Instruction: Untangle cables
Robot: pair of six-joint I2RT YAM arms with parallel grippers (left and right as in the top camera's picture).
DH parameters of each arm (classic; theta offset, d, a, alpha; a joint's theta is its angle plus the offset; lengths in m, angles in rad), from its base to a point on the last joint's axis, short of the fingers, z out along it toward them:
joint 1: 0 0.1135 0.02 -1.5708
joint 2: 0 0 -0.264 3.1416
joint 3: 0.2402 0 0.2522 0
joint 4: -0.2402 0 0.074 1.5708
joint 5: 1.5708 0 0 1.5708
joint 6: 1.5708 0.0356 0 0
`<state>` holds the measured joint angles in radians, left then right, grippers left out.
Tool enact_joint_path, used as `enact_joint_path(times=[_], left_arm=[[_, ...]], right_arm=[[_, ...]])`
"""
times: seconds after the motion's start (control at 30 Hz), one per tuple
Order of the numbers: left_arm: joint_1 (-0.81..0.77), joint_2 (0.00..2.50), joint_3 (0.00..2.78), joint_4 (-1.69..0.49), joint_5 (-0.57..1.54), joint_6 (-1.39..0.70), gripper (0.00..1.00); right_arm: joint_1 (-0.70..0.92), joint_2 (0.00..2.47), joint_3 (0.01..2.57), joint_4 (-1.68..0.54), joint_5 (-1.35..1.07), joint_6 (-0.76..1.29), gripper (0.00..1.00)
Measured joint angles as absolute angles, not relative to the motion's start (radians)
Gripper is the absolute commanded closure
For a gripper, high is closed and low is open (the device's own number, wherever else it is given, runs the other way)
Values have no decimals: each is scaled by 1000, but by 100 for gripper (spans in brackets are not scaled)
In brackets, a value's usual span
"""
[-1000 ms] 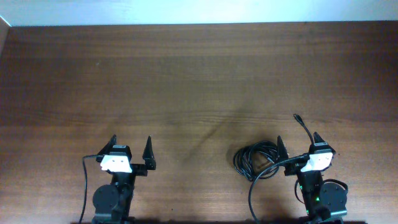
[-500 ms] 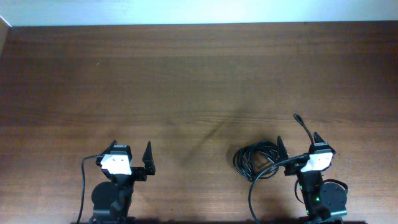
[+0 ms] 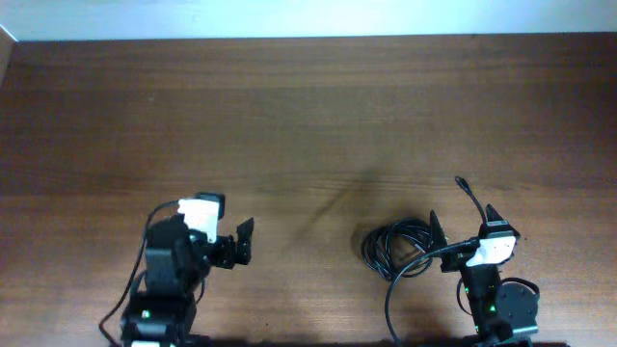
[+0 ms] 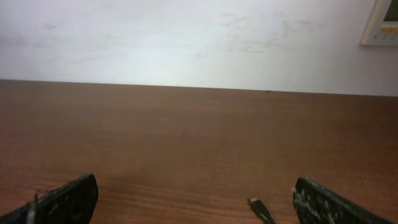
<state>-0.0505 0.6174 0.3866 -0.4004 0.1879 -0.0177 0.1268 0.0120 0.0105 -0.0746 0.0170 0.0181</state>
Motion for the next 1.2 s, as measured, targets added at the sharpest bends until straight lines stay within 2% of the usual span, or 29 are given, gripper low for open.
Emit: enact_joint_path(times=[0.23,0.8,0.83,0.9,1.0,1.03,1.07,1.2], left_arm=[[-51,982,559,-488,337,102,1],[-51,1013,567,-488,345,113,1],[-51,1013,567,-488,345,113,1],[-51,1013,567,-486,345,113,1],[-51,1013,569,-486,345,113,1],[-51,1013,569,-487,345,113,1],[-51,1014,569,-485,345,113,1],[-51,1014,569,-487,345,113,1]], right_arm=[[127,12,10,-75,17,19,1],[127,12,10,-76,3,50,1],[127,16,20,-103,-10,58,1],[127,39,120,-310,-47,73,1],[127,104,367,-610,-64,79,1],[127,118,425,-648,-70,79,1],[127,162,526,-771,-73,79,1],[127,414,812,-1014,-95,79,1]])
